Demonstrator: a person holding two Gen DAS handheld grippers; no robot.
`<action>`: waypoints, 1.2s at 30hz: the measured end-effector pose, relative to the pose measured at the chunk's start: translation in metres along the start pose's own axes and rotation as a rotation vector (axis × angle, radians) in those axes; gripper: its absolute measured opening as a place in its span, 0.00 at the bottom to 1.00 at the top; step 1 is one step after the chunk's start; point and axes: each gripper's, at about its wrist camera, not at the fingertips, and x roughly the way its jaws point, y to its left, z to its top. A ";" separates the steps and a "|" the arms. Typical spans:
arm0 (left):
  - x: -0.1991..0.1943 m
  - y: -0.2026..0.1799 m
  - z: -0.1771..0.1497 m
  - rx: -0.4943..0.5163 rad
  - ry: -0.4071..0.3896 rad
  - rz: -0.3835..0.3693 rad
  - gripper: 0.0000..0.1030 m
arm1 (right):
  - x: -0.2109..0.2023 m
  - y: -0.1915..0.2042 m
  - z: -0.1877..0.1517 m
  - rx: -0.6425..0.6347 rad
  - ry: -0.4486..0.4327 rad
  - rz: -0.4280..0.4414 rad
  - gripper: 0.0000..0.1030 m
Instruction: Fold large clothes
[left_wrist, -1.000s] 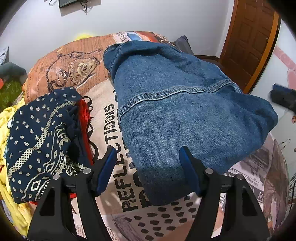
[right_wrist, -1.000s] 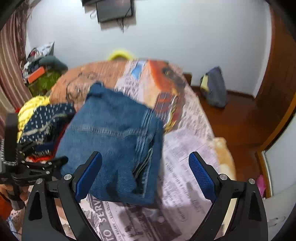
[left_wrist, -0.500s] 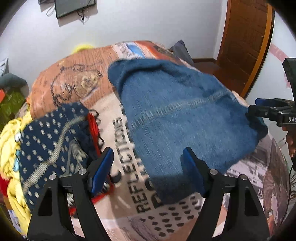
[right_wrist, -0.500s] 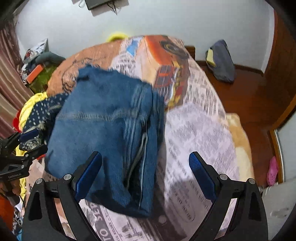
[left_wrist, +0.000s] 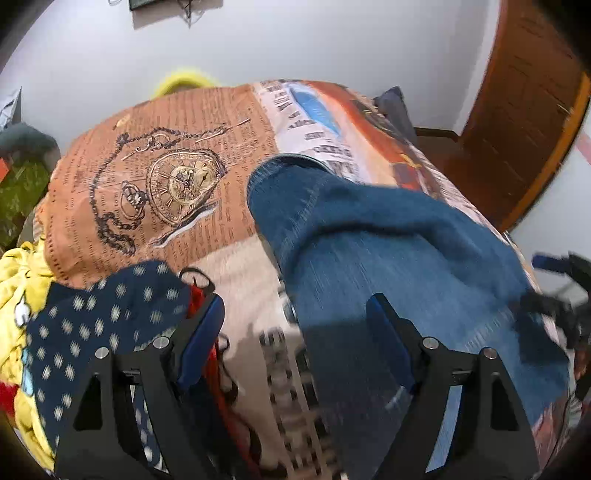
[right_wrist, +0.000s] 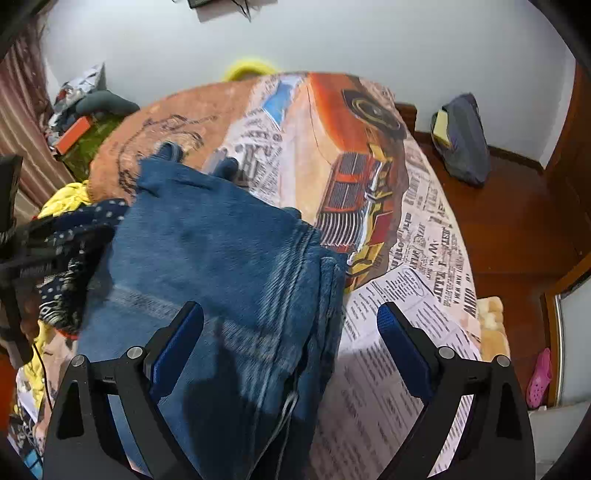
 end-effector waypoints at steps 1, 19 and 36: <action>0.006 0.004 0.006 -0.019 -0.001 -0.002 0.77 | 0.007 -0.002 0.003 0.006 0.010 0.002 0.91; 0.037 0.028 0.068 -0.104 -0.025 0.135 0.80 | 0.025 -0.027 0.052 0.080 -0.005 -0.009 0.91; -0.047 -0.012 -0.025 0.035 0.025 -0.083 0.80 | -0.015 -0.014 -0.006 0.060 0.001 0.105 0.91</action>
